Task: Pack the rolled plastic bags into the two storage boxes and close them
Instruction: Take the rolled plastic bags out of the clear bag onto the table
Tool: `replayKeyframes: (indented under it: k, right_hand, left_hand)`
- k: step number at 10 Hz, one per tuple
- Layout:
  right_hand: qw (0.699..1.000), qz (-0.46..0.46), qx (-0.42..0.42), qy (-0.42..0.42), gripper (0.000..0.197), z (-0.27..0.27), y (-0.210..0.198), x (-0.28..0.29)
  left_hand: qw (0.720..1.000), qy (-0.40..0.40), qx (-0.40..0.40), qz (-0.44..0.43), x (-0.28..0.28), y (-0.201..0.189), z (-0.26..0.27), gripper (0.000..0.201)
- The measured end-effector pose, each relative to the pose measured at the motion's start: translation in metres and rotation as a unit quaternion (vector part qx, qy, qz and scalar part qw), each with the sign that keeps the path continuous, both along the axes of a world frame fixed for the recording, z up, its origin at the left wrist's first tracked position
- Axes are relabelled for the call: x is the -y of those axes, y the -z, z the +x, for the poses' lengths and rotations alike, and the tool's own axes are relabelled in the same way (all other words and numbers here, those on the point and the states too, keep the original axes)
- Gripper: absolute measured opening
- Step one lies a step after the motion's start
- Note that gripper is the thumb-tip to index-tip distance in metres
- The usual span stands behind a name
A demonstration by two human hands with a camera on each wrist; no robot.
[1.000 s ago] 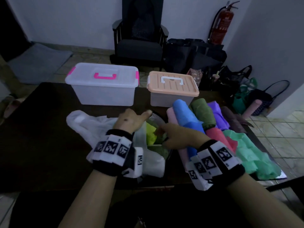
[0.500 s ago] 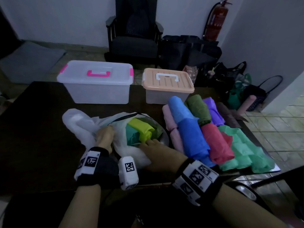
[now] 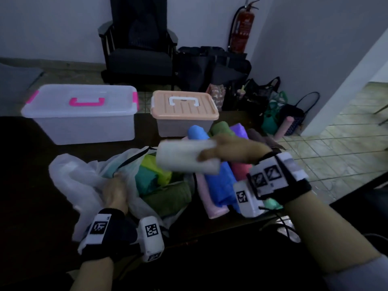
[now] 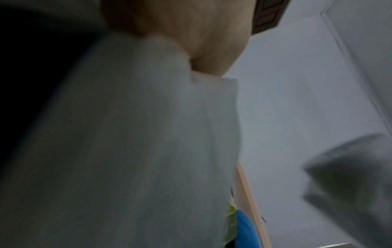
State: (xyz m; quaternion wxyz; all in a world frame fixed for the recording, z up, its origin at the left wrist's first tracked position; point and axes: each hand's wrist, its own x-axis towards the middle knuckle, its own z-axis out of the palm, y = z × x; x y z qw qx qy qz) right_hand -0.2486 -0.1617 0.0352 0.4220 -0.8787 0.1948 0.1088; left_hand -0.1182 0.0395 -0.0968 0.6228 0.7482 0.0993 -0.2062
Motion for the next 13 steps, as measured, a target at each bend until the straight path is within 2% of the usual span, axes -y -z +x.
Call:
replayKeyframes:
  k: [1, 2, 3, 4, 6, 7, 9, 11, 12, 13]
  right_hand:
    - [0.955, 0.149, 0.147, 0.212, 0.017, -0.007, -0.002, 0.036]
    - [0.883, 0.11, 0.224, 0.397, 0.027, -0.008, 0.013, 0.074]
    - [0.861, 0.032, 0.158, 0.482, 0.049, -0.012, 0.035, 0.11]
    - [0.876, -0.024, 0.06, 0.477, 0.059, -0.016, 0.047, 0.125]
    - [0.882, 0.059, 0.028, 0.466, 0.072, -0.011, 0.055, 0.136]
    - [0.903, -0.019, -0.019, 0.43, 0.067, -0.009, 0.058, 0.138]
    - [0.907, -0.197, -0.08, 0.363, 0.057, -0.006, 0.06, 0.137]
    - [0.918, -0.207, -0.105, 0.321, 0.061, -0.007, 0.06, 0.135]
    - [0.903, -0.226, -0.106, 0.35, 0.056, -0.006, 0.051, 0.131]
    - [0.896, -0.278, -0.021, 0.345, 0.043, 0.0, 0.032, 0.117]
  left_hand:
    - [0.999, -0.03, 0.015, 0.022, 0.005, 0.007, -0.001, 0.045]
    - [0.995, -0.036, 0.049, 0.082, 0.008, 0.008, -0.002, 0.045]
    - [0.994, -0.024, 0.057, 0.085, 0.009, 0.012, -0.001, 0.046]
    - [0.992, -0.021, 0.058, 0.111, 0.009, 0.011, -0.005, 0.047]
    - [0.989, -0.015, 0.067, 0.135, 0.006, -0.001, -0.014, 0.051]
    - [0.987, -0.009, 0.073, 0.145, 0.007, -0.004, -0.016, 0.05]
    - [0.989, -0.014, 0.065, 0.131, 0.005, 0.005, -0.01, 0.052]
    - [0.991, -0.016, 0.064, 0.116, 0.004, 0.008, -0.009, 0.051]
    - [0.993, -0.016, 0.057, 0.105, 0.003, 0.009, -0.008, 0.05]
    - [0.995, -0.014, 0.055, 0.087, 0.0, 0.009, -0.008, 0.049]
